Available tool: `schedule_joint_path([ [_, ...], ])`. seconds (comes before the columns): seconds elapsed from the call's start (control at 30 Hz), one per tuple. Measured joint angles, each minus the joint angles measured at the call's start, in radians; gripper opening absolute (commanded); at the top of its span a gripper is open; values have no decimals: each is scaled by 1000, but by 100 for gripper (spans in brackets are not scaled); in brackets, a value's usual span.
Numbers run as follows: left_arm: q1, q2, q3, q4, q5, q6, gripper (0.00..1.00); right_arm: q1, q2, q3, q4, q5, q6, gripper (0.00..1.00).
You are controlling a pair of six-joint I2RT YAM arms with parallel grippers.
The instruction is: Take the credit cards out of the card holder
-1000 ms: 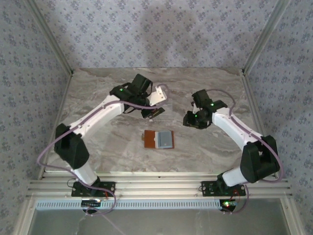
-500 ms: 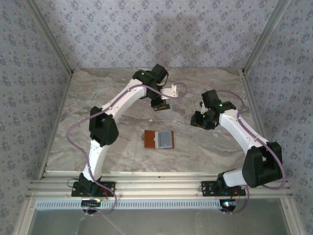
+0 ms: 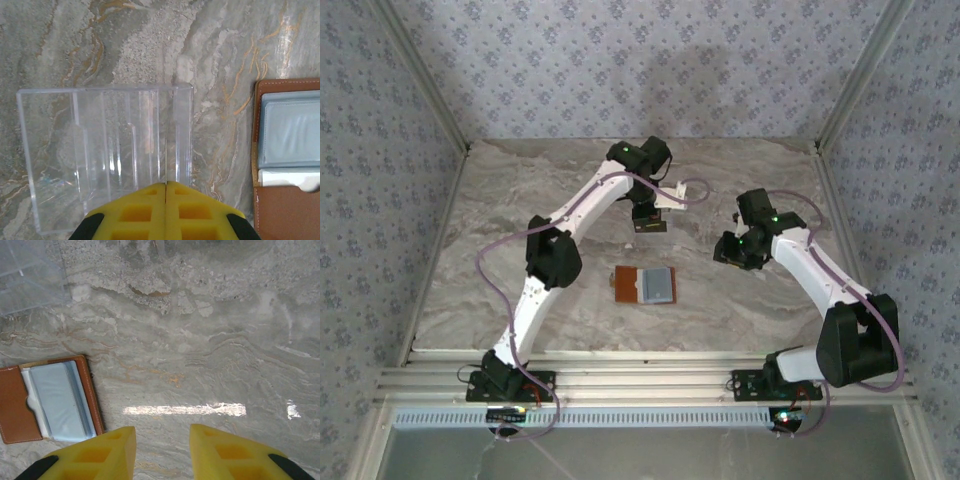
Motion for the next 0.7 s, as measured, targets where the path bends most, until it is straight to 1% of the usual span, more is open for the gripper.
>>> schedule_joint_path([
  [0.23,-1,46,2,-4,-2,11,0,-3,0,-16,4,-4,0,36],
  [0.53,-22,55,2,-18,15,21,0,-3,0,-17,7,-10,0,36],
  [0.7,-41,80,11,-13,0,20,11,-3,0,-17,7,-13,0,36],
])
